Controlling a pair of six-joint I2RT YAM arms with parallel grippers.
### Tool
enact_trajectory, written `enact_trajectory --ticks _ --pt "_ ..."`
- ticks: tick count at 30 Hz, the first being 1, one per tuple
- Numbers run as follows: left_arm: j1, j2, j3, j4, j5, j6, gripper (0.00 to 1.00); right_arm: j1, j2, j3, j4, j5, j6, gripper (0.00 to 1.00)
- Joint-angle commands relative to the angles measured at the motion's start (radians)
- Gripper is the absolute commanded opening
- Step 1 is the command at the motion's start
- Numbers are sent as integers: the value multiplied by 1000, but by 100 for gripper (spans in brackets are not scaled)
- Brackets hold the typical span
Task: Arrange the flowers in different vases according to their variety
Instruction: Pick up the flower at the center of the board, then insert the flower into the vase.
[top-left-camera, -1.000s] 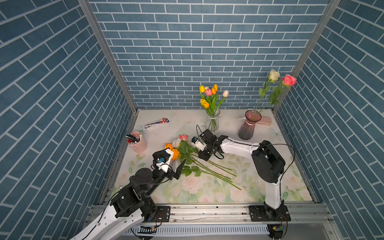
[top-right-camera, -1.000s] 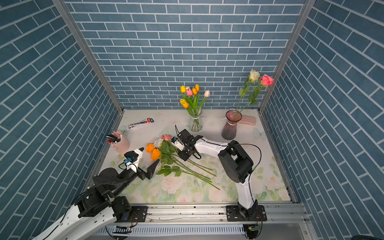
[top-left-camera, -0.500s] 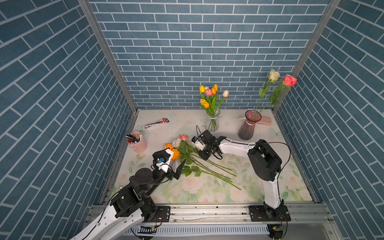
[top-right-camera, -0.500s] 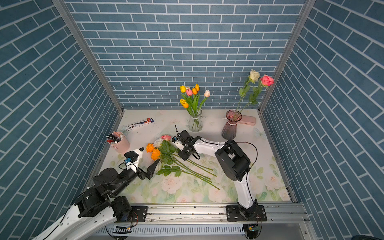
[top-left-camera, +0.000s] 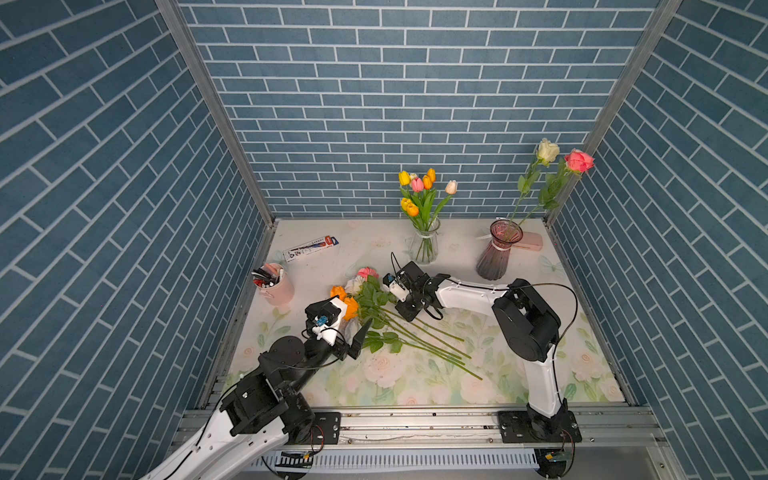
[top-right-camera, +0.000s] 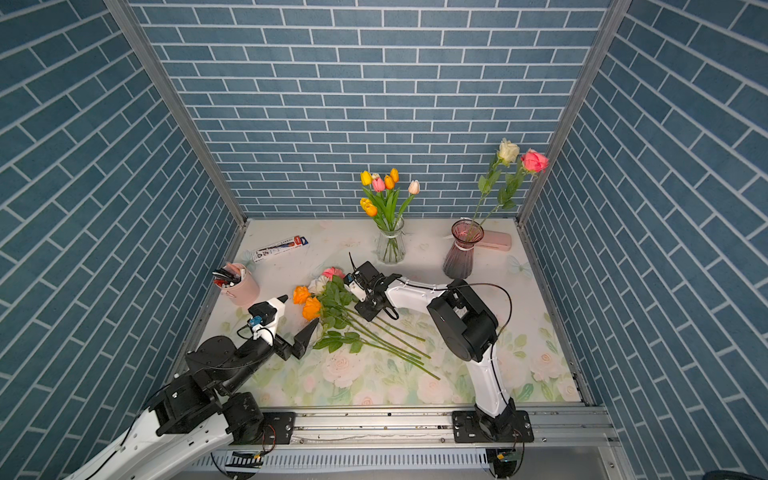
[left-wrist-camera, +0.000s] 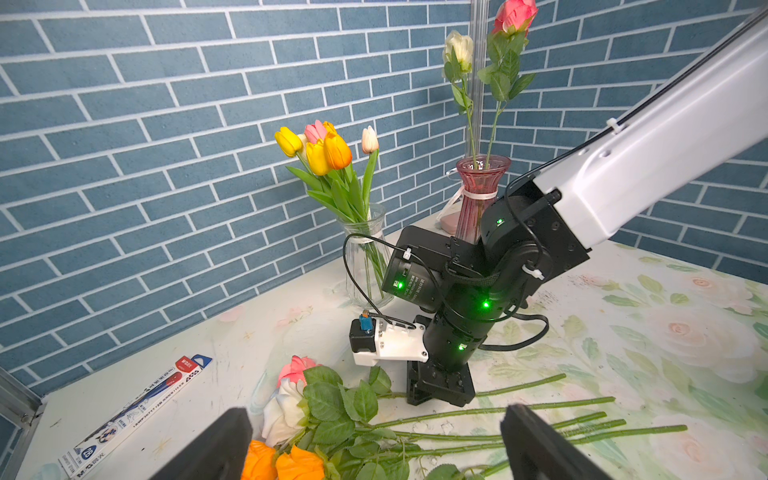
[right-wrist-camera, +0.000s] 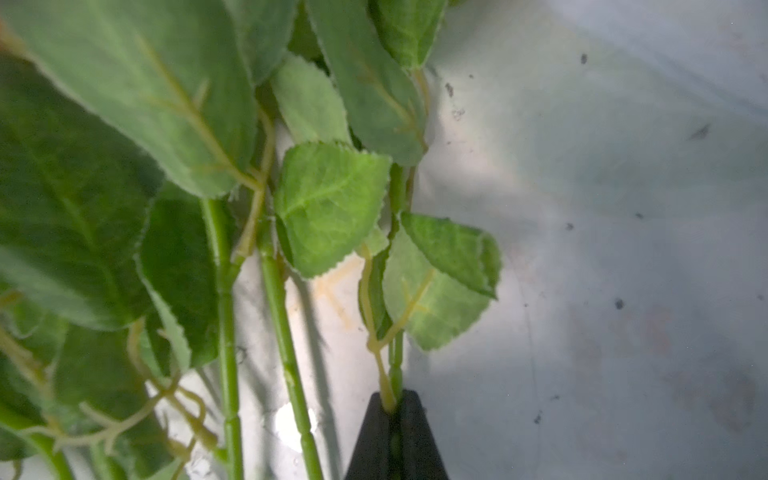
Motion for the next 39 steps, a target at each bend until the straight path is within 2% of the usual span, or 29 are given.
enact_trajectory --ticks 1,9,14,17,19,23,26,29,33,39 --pt "7 -15 -11 13 5 7 100 6 -127 -36 44 72 49 0" --pt "6 -34 -11 15 1 5 100 9 -437 -198 261 1 78 0" --pt "7 -34 -10 15 4 5 100 9 -626 -286 381 19 60 0" --pt "6 -37 -10 16 5 5 100 10 -760 -350 494 92 36 0" --pt "7 -37 -10 17 3 7 100 10 -855 -407 602 195 16 0" --pt "7 -35 -11 18 -2 9 100 9 -998 -559 946 433 -83 0" --pt "7 -34 -10 20 0 9 100 4 -1001 -557 1115 581 -217 0" --pt "8 -31 -11 20 0 8 100 -56 -952 -470 1149 665 -282 0" --pt "8 -31 -10 19 -3 7 100 -230 -905 -357 1139 582 -227 0" --pt "8 -27 -11 20 -5 8 100 -411 -771 -188 1073 493 -192 0"
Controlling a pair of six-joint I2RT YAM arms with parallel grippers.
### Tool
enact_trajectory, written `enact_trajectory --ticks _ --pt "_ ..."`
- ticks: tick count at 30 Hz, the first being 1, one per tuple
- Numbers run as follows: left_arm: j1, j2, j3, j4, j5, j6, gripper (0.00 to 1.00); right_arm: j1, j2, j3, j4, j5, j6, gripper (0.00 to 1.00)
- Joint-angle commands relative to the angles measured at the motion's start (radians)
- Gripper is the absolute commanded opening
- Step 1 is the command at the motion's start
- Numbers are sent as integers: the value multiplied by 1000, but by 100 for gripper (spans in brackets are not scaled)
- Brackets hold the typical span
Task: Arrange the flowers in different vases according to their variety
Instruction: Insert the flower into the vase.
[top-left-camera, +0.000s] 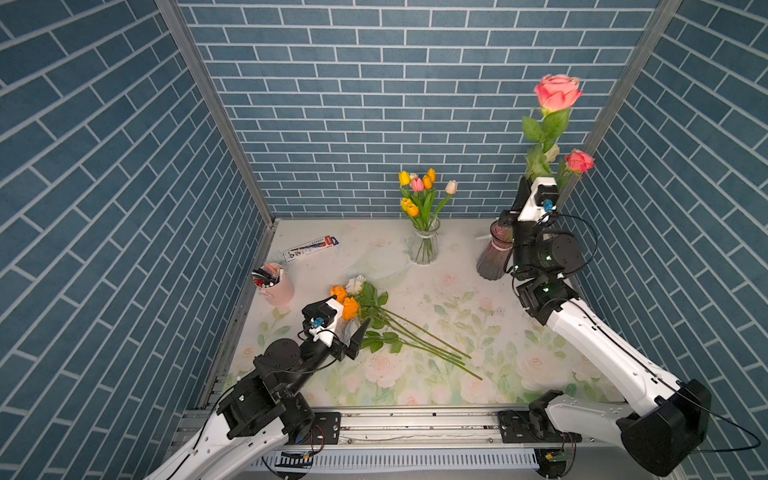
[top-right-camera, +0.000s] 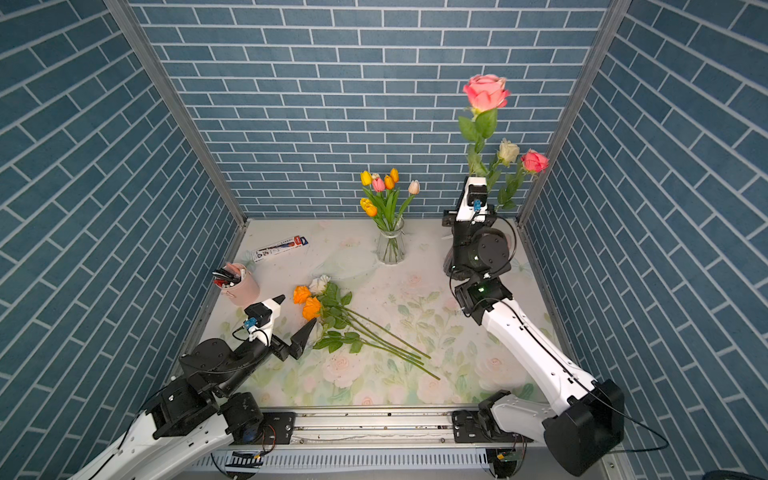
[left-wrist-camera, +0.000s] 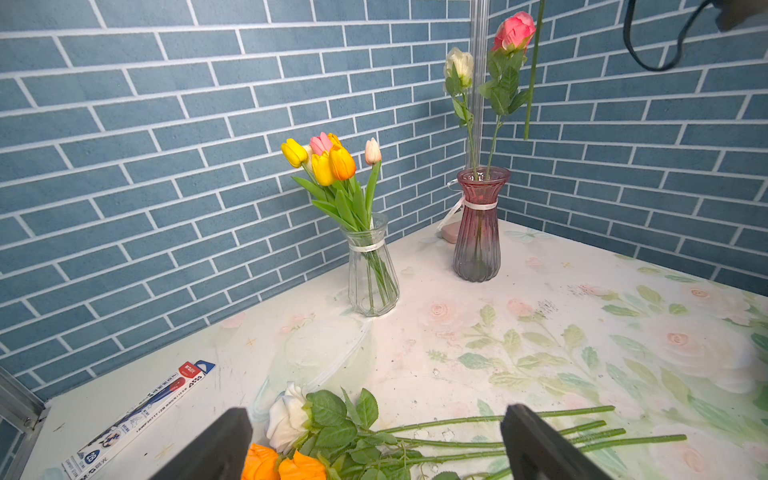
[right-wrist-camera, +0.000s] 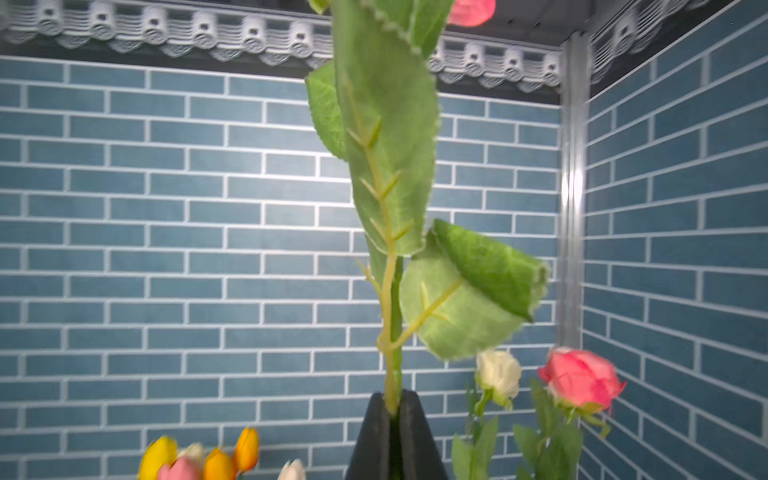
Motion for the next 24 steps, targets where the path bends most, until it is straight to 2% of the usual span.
enact_trajectory --ticks 1,9,19,22,24 --pt "7 0 -10 20 -5 7 100 -65 64 70 -3 -61 22 0" --pt "8 1 -11 20 -11 6 100 -196 201 61 -20 -154 187 0" --pt "9 1 -10 21 -13 7 100 -216 257 -60 -1 -174 249 0" --pt "8 3 -10 19 -11 7 100 -217 258 -51 -108 -170 255 0" --pt "8 1 -10 19 -11 7 100 -216 268 5 -283 -149 280 0"
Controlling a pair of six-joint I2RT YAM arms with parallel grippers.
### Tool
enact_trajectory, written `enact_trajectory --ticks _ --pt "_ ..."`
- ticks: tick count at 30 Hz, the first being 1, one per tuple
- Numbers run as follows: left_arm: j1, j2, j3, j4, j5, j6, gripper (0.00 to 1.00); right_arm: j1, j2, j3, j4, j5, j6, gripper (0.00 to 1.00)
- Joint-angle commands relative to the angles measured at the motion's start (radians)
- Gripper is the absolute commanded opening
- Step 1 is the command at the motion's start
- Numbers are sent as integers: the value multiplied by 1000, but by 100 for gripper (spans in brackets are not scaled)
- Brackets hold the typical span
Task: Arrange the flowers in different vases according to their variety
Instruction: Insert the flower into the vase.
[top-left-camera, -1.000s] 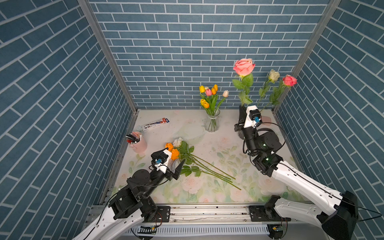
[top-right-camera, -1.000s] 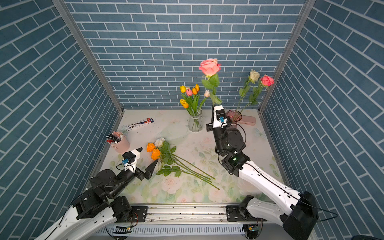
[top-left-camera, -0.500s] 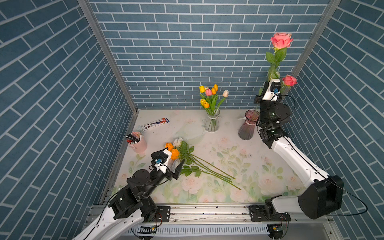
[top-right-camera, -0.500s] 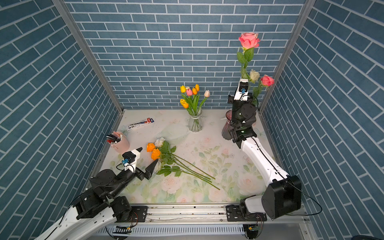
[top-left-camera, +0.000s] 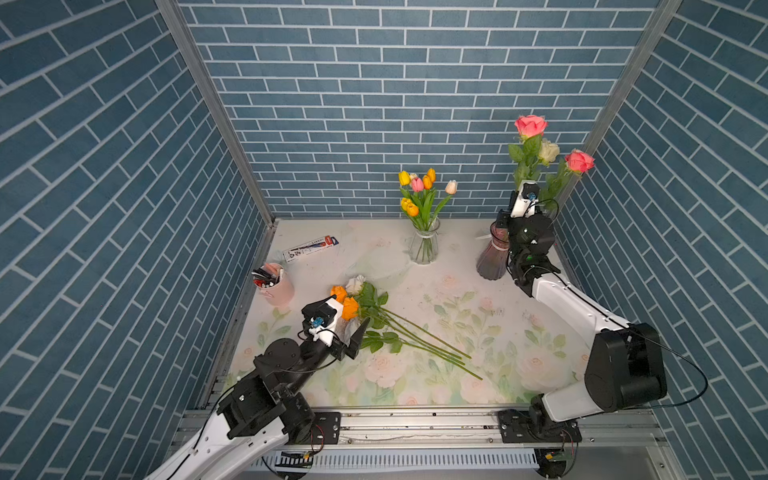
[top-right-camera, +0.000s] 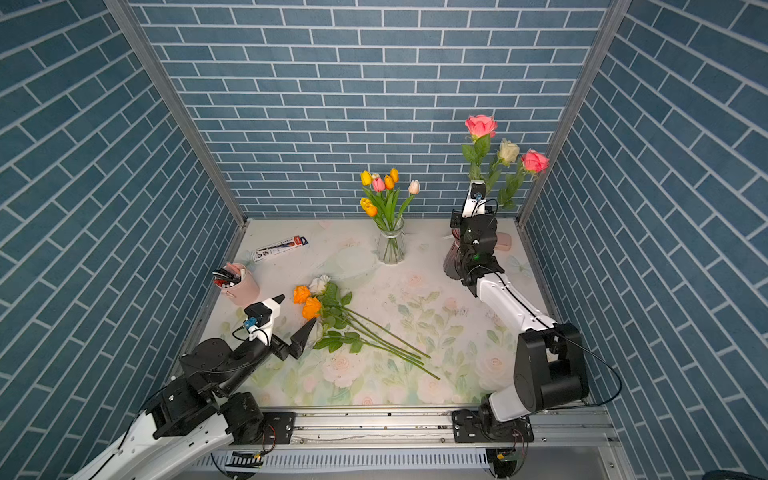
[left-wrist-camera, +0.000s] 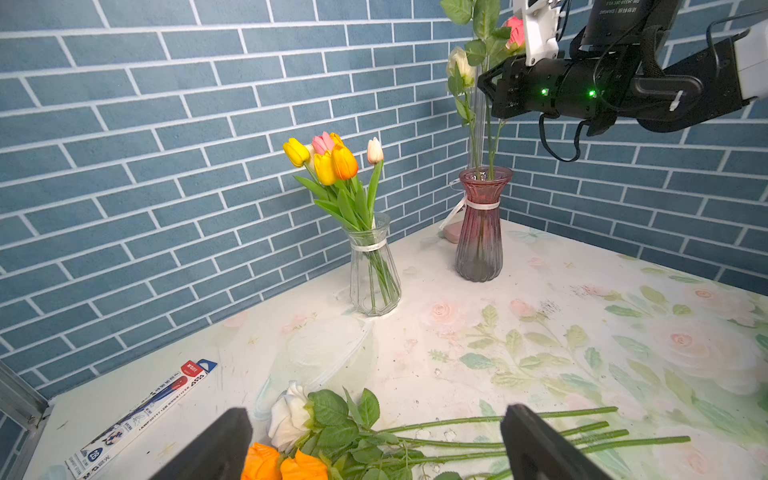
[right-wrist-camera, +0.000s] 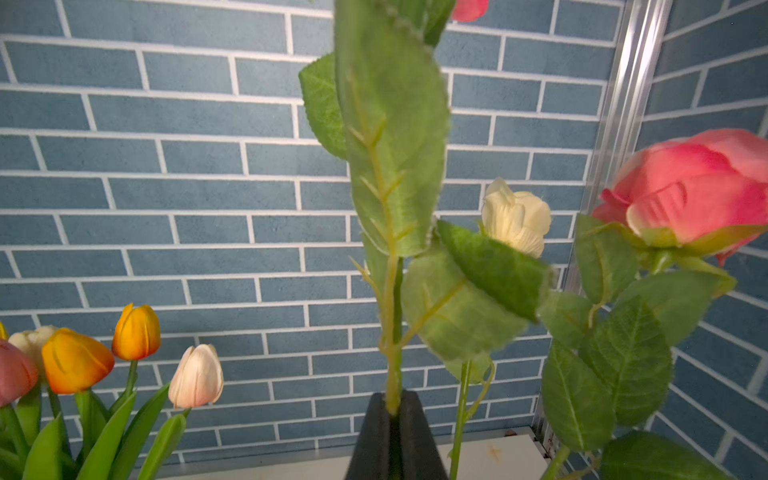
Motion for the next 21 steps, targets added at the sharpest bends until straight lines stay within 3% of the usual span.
enact_trajectory --ticks 1,2,7,13,18,21 --pt "6 0 -10 19 -7 7 100 1 9 78 -252 26 62 0" --pt "6 0 -11 19 -5 7 100 0 7 98 -330 37 76 0" --pt "6 1 -11 19 -2 5 100 1 -45 105 -566 60 116 21" --pt "6 -1 -11 19 2 5 100 1 -101 105 -804 17 97 27" --pt "6 -4 -11 21 6 4 100 1 -144 104 -961 -136 26 25" --pt "6 -4 -11 19 9 4 100 6 -179 93 -1018 -310 -13 23"
